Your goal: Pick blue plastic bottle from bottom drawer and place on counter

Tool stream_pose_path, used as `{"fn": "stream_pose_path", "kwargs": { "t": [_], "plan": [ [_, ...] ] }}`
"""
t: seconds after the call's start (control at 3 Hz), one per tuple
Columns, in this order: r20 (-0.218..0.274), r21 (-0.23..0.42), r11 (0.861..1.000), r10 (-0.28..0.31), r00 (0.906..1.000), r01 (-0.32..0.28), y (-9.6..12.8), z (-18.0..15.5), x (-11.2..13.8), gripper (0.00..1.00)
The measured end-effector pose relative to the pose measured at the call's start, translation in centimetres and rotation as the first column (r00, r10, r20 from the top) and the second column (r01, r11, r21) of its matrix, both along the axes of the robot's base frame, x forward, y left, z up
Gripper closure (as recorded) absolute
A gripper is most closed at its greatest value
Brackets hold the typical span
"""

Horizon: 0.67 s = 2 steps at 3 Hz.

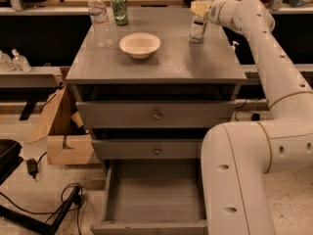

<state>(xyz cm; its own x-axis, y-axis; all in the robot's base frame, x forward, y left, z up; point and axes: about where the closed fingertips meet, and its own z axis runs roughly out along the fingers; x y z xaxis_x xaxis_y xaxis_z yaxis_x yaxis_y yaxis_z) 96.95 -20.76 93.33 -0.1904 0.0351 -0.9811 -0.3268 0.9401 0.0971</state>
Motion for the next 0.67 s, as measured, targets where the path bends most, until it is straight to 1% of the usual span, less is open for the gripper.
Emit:
{"fn": "stream_pose_path", "kwargs": {
  "t": [0.67],
  "plan": [
    [0.0, 0.0, 1.0, 0.0, 1.0, 0.0, 0.02, 0.37, -0.03, 0.53]
  ]
}}
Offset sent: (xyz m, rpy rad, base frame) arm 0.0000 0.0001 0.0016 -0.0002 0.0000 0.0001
